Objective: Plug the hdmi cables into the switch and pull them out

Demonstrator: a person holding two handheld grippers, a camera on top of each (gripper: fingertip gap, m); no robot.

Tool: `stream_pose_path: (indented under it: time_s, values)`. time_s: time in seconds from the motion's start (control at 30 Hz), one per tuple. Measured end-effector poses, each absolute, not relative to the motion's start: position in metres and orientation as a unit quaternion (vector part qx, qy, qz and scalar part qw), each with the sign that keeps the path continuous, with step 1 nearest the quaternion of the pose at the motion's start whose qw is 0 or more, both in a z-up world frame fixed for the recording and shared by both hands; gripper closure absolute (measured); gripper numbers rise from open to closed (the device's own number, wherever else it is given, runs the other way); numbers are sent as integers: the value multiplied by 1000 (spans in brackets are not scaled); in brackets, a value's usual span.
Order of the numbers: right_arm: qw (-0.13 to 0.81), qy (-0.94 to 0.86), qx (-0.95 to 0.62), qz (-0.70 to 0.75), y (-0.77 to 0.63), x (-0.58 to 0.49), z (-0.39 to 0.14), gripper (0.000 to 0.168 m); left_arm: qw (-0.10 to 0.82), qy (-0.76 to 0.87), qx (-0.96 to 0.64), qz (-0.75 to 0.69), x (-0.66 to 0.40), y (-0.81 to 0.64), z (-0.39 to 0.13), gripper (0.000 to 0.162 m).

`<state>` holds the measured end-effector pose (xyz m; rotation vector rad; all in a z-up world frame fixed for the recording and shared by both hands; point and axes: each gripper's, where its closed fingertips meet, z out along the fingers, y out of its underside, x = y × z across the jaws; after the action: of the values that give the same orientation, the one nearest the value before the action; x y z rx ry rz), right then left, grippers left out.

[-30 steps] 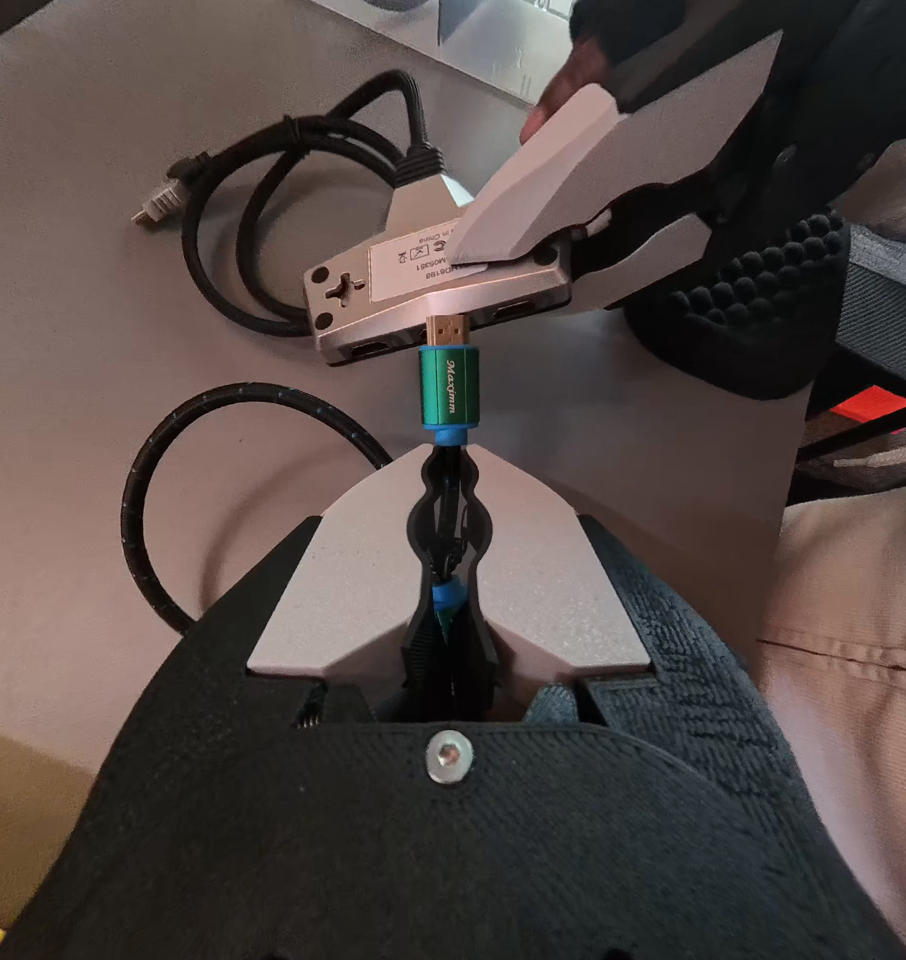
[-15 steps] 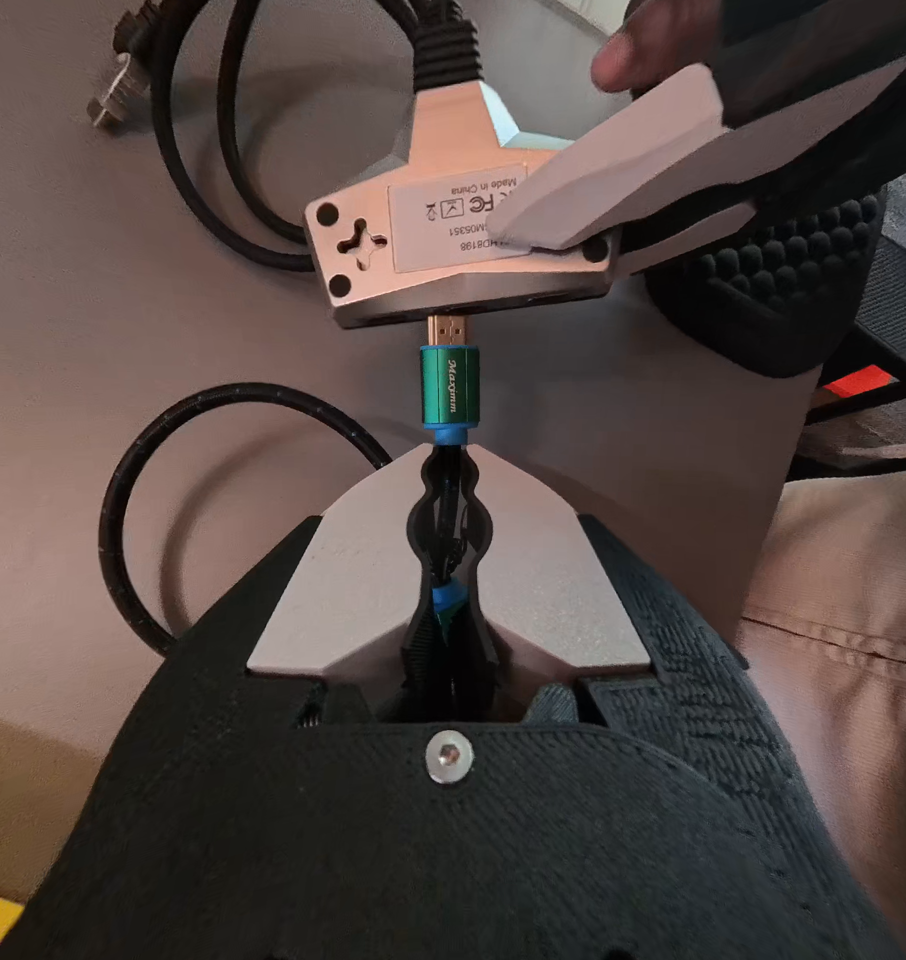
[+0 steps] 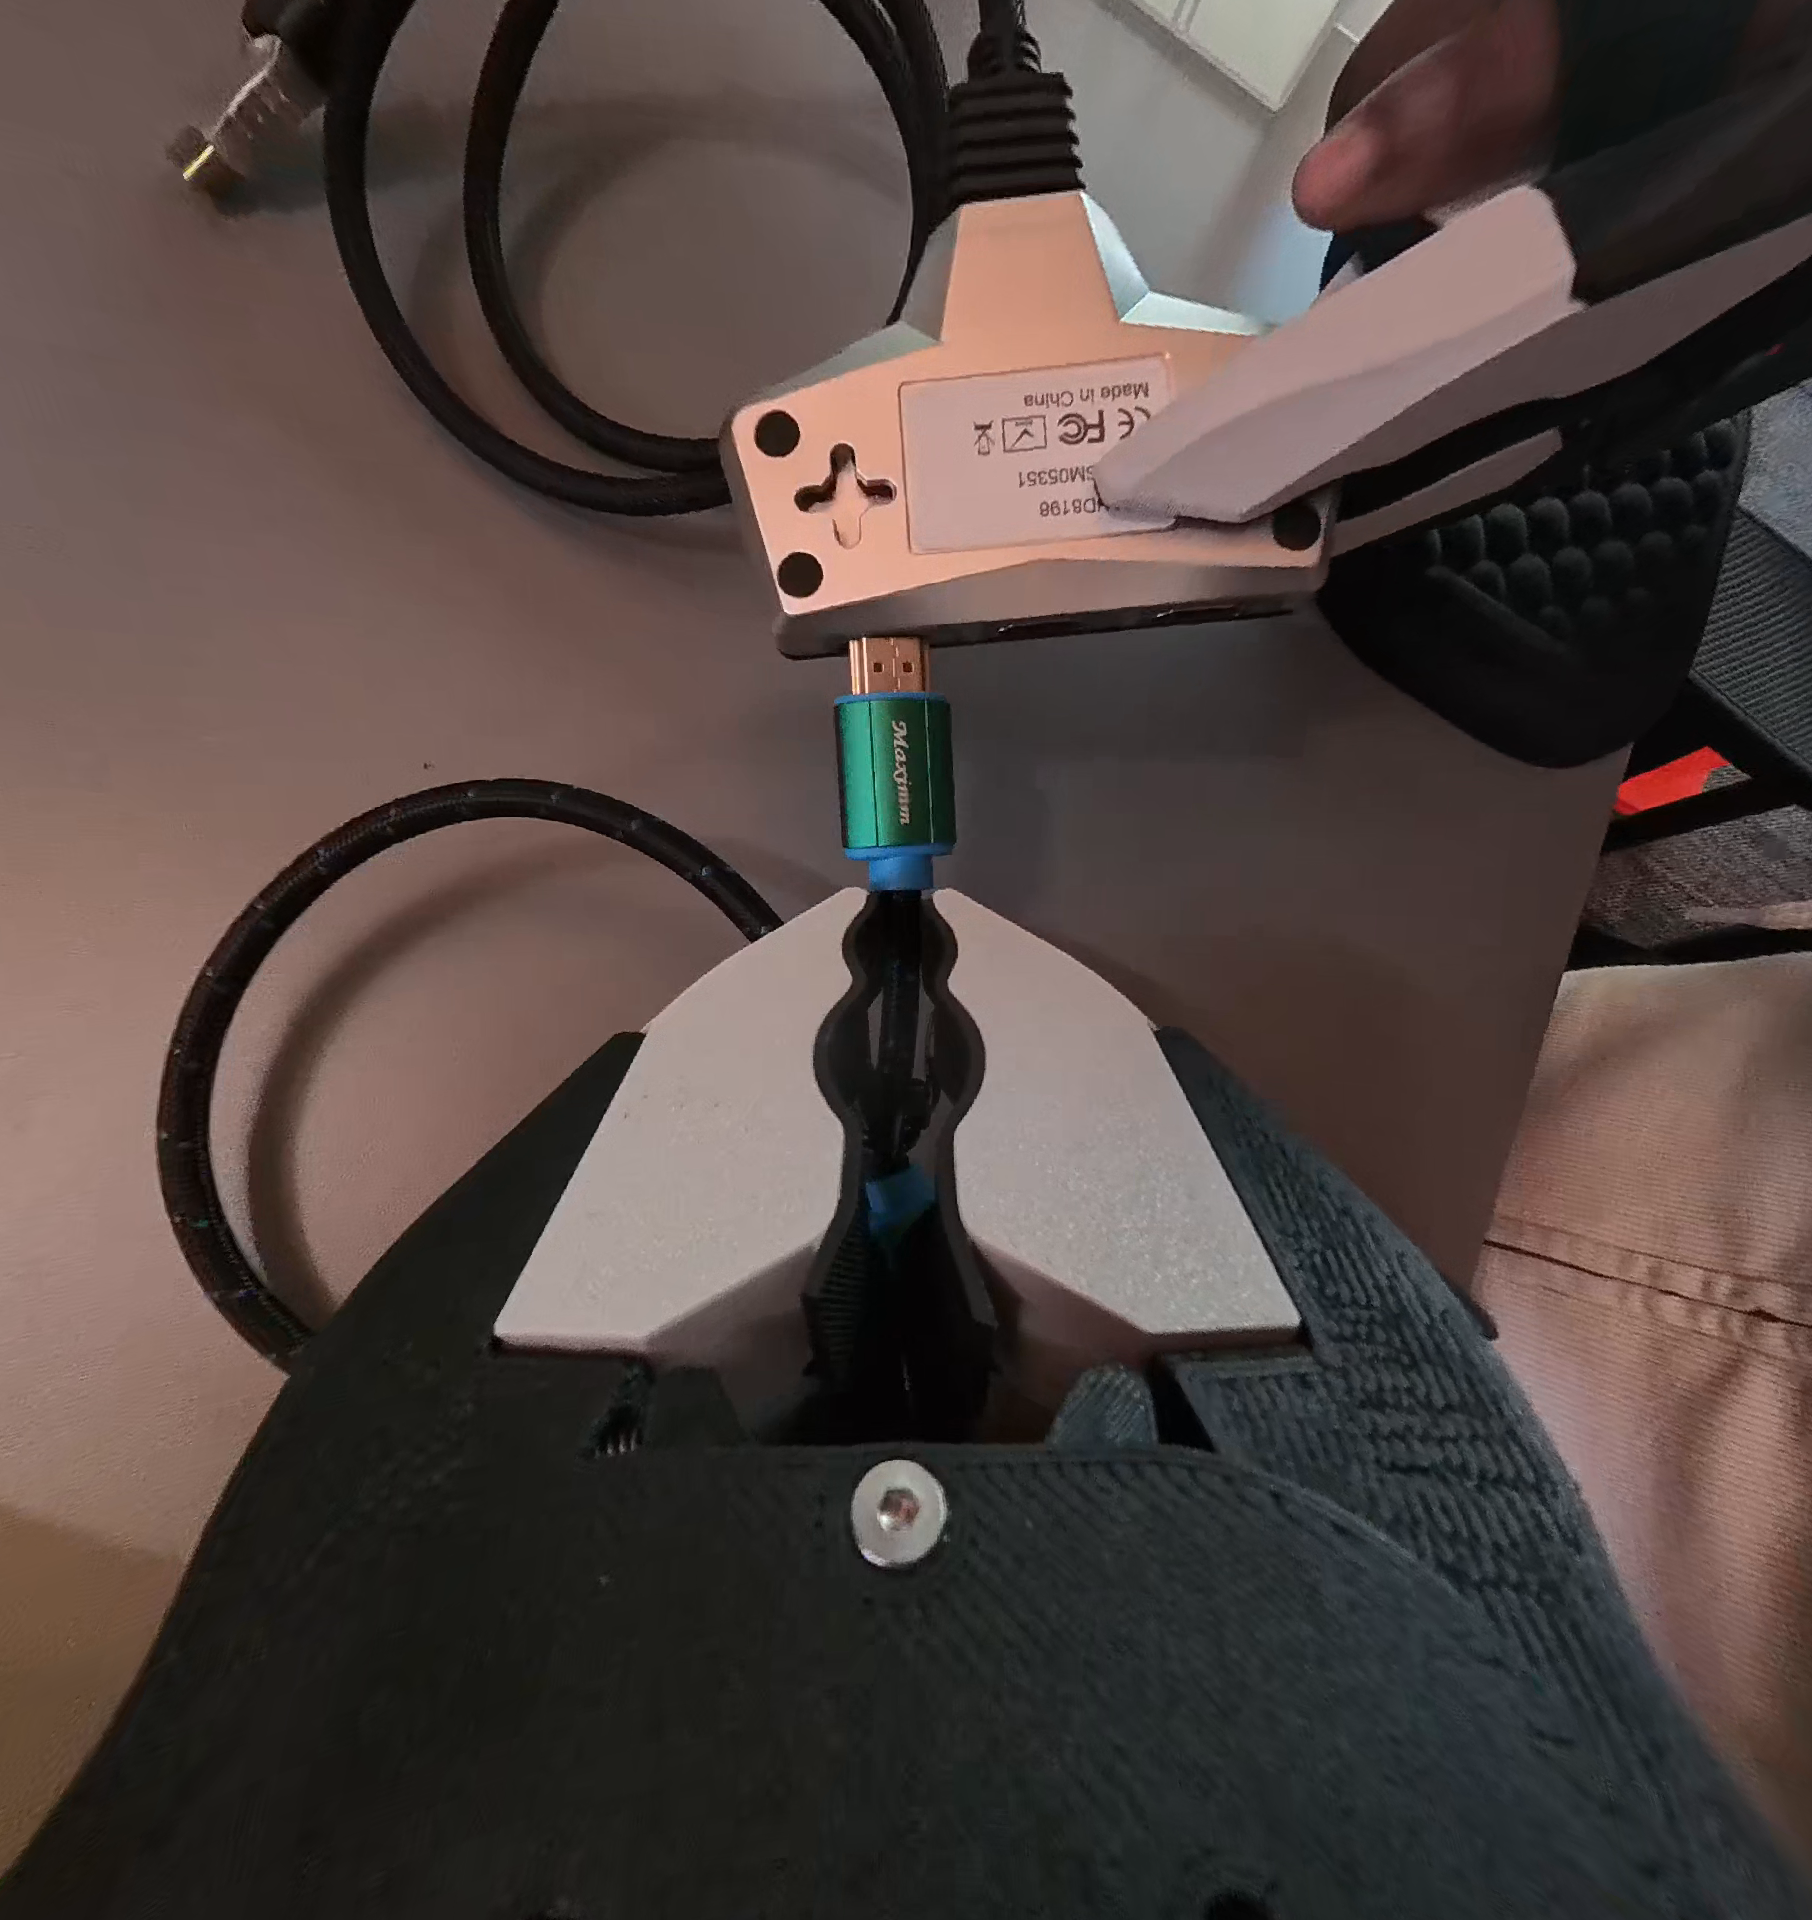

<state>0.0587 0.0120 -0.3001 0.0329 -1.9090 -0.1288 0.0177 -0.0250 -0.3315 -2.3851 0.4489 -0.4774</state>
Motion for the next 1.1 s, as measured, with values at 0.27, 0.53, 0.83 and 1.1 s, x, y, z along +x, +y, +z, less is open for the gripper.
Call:
stream_pose_path:
  time_s: [0.27,0.53,0.83,1.1]
  values:
    - [579,-809,61,-76,7,64,-309,148,299,168,-909,-236,23,-28,-340,155]
    - [603,-789,80,-83,11,67,-308,148,310,146,-882,-324,23,-21,-333,156]
    - [620,-783,43,-34,10,67,-300,148,368,142,-867,-305,24,-14,-325,156]
    - [611,-789,62,2,1,69,-303,147,379,211,-861,-267,24,-14,-327,155]
